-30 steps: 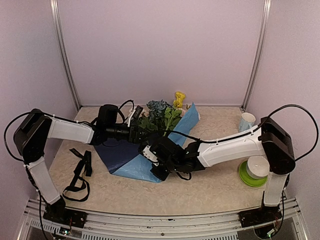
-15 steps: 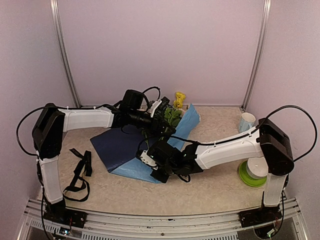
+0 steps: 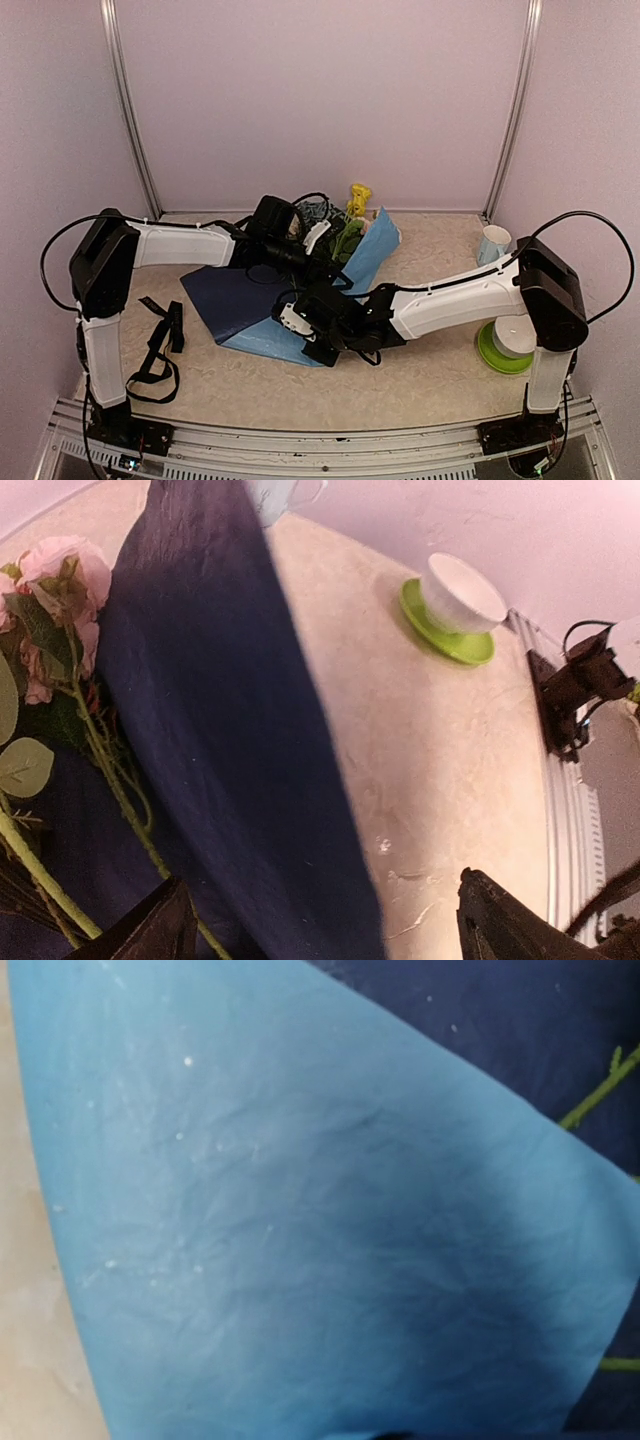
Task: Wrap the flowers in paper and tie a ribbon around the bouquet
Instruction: Press the fold line on the 2/3-folded wrapping paper.
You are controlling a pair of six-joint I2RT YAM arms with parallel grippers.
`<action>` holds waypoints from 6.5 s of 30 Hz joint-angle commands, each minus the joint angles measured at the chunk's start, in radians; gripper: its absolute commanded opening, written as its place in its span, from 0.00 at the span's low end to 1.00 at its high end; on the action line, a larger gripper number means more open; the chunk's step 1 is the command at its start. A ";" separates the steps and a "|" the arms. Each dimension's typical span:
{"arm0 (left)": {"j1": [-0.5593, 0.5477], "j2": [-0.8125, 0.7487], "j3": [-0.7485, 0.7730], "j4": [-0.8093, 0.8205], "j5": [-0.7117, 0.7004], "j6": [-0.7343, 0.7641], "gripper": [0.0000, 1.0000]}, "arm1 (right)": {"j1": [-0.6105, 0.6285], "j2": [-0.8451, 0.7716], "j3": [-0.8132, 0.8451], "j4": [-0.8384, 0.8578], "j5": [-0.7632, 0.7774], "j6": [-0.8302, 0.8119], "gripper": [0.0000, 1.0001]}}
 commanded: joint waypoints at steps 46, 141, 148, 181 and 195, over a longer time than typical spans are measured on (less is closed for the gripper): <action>0.156 -0.014 -0.041 0.065 -0.102 -0.127 0.00 | 0.010 -0.007 0.001 0.000 0.019 -0.007 0.03; 0.139 0.134 -0.279 0.314 0.009 -0.357 0.00 | -0.582 -0.322 -0.230 0.045 -0.545 0.501 0.41; 0.150 0.143 -0.308 0.367 0.032 -0.384 0.00 | -0.262 -0.174 -0.202 0.253 -0.725 0.585 0.28; 0.194 0.086 -0.228 0.354 -0.133 -0.378 0.00 | -0.109 -0.069 -0.249 0.092 -0.757 0.476 0.20; 0.198 0.124 -0.259 0.392 -0.083 -0.393 0.00 | -0.073 -0.173 -0.135 0.101 -0.553 0.362 0.20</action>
